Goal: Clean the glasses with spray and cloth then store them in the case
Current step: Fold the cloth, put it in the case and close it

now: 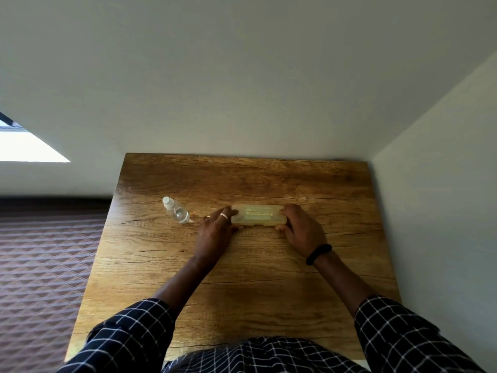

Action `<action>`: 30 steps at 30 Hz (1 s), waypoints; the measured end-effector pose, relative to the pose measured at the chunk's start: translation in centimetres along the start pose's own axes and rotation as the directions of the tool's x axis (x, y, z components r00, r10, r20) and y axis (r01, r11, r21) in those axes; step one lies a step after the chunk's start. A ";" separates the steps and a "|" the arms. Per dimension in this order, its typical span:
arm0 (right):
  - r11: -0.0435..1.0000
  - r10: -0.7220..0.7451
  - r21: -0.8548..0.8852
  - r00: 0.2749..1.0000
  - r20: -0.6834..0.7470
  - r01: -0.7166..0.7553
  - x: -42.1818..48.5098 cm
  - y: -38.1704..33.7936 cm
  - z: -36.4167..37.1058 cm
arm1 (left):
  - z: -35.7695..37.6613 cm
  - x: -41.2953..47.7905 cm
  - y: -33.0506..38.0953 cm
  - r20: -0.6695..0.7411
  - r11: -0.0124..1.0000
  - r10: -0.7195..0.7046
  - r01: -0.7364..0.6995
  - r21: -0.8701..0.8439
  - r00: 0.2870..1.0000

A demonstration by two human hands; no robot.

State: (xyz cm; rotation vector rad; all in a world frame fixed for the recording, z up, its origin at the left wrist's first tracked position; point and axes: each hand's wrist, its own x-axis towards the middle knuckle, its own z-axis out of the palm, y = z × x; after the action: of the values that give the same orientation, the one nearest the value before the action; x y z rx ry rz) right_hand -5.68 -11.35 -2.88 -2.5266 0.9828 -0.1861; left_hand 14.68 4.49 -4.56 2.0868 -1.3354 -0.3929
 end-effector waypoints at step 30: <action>0.959 -0.134 -0.264 0.986 -0.098 0.104 -0.6 0.5 2.1 | 0.7 -0.8 -1.6 -0.010 0.985 0.136 -0.134 0.111 0.991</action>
State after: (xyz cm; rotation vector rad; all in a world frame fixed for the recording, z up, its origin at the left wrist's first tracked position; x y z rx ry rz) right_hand -5.88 -10.53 -4.96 -2.8443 0.9515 -0.2564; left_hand 15.08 5.48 -6.16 2.0676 -1.5088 -0.2470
